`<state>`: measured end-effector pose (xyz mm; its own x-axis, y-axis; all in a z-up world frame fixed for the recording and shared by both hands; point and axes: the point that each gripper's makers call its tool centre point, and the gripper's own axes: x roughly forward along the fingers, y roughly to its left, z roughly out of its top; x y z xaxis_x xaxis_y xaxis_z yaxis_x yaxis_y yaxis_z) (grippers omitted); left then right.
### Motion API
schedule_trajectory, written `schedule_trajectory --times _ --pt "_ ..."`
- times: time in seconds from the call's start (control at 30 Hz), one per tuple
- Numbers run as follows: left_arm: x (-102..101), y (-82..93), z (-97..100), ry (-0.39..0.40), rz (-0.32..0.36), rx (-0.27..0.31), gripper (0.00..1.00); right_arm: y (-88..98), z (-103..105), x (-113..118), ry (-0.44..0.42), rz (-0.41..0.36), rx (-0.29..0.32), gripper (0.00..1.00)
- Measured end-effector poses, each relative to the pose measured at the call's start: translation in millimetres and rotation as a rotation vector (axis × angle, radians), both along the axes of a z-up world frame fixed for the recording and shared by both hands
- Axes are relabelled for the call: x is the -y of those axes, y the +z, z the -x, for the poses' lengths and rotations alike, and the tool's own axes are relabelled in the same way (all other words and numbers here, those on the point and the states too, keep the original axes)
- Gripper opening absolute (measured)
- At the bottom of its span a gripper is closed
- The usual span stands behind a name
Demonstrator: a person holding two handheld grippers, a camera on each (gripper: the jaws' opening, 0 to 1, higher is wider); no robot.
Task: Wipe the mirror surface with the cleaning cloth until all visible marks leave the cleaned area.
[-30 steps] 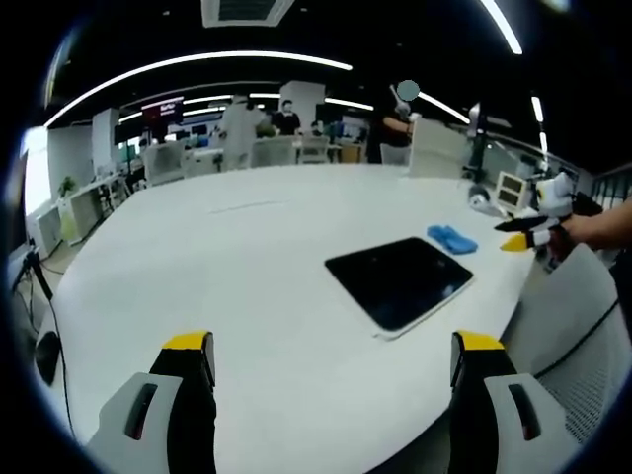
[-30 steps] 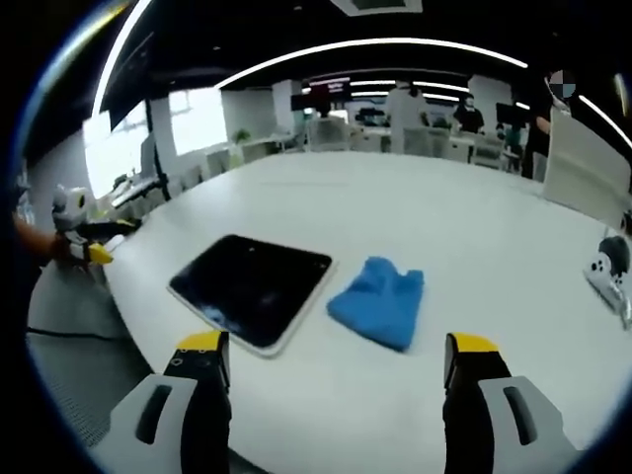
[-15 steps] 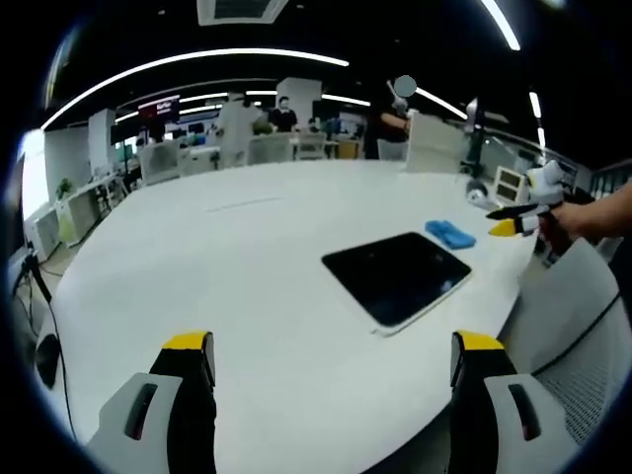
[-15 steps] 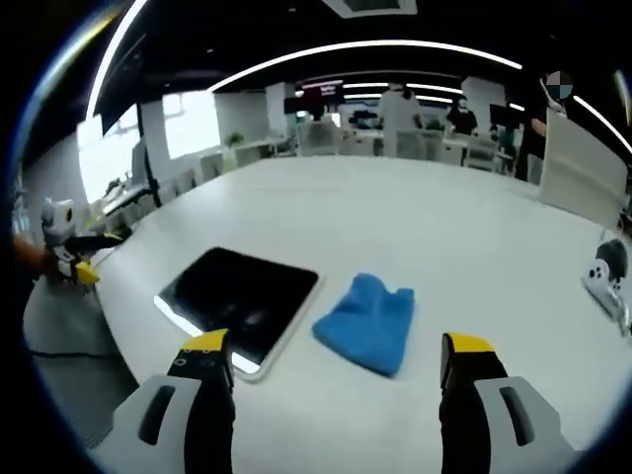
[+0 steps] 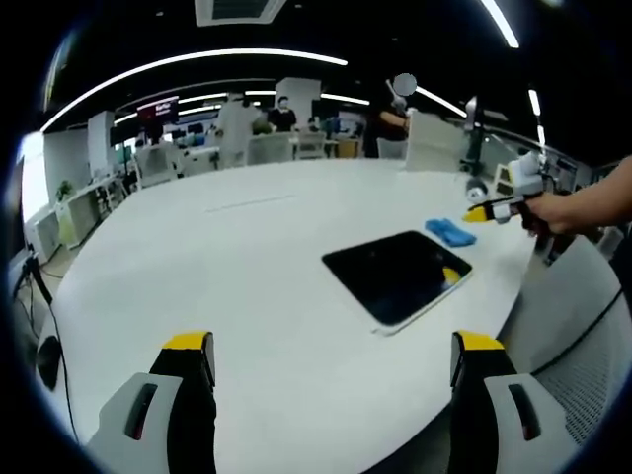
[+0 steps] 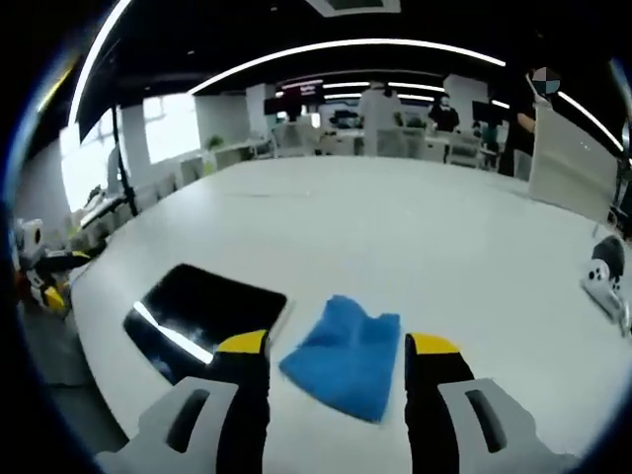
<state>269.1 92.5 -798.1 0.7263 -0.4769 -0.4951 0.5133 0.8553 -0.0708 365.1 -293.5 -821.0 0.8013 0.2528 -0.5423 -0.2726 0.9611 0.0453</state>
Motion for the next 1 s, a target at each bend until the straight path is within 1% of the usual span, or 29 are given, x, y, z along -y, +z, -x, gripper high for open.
schedule_trajectory --times 0.03,0.1,0.17,0.23,0.27,0.33,0.4,0.53,0.6,0.67,0.77,0.8,0.83,0.87,0.97,1.0 --pt "0.0 -0.1 0.1 0.000 -0.001 -0.001 0.99 -3.7 -1.9 0.7 0.000 0.003 -0.007 0.46" --pt "-0.3 -0.7 -0.1 0.000 0.000 -0.002 0.99 -11.2 -4.6 1.4 0.008 0.040 -0.019 0.40" --pt "-0.5 -1.7 0.2 -0.003 -0.005 -0.004 0.99 -17.6 -5.4 2.9 -0.001 0.051 -0.038 0.35" --pt "-1.0 -2.1 0.0 -0.001 -0.008 -0.005 0.99 -24.4 -8.0 6.1 -0.018 0.043 -0.057 0.30" --pt "-1.3 -2.0 -0.1 0.001 -0.007 -0.005 0.99 -25.8 -9.6 6.5 -0.019 0.043 -0.055 0.28" --pt "-1.8 -1.5 0.2 0.004 -0.009 -0.005 0.99 -30.8 -11.8 7.9 -0.026 0.055 -0.069 0.22" --pt "-2.6 -2.0 0.1 0.008 -0.006 -0.006 0.99 -33.8 -13.8 7.0 -0.026 0.060 -0.078 0.20" --pt "-2.7 -2.6 0.3 0.005 -0.011 -0.009 0.99 -39.0 -19.9 2.3 -0.024 0.057 -0.095 0.20" --pt "-2.5 -2.6 0.7 0.005 -0.012 -0.011 0.99 -44.7 -20.5 0.3 -0.013 0.080 -0.113 0.20" --pt "-2.4 -3.0 0.5 0.003 -0.013 -0.011 0.99 -53.5 -19.9 -0.4 -0.016 0.086 -0.142 0.17" --pt "-3.1 -4.8 -0.1 0.001 -0.015 -0.013 0.99 -52.1 -18.5 -0.5 -0.042 0.088 -0.124 0.14" --pt "-3.2 -5.7 -0.6 -0.001 -0.015 -0.013 0.99 -51.7 -18.4 -1.2 -0.044 0.083 -0.122 0.10" --pt "-3.5 -6.3 -0.9 -0.002 -0.017 -0.013 0.99 -51.9 -17.7 -1.7 -0.047 0.079 -0.125 0.04" --pt "-3.7 -6.9 -1.4 -0.003 -0.017 -0.012 0.99 -52.4 -16.9 -0.4 -0.060 0.081 -0.130 0.02" --pt "-4.2 -7.5 -2.1 -0.004 -0.018 -0.010 0.99 -54.8 -17.6 0.0 -0.077 0.067 -0.145 0.01" --pt "-4.2 -6.9 -2.2 -0.003 -0.017 -0.009 0.99 -52.5 -16.2 -1.2 -0.074 0.067 -0.150 0.01"
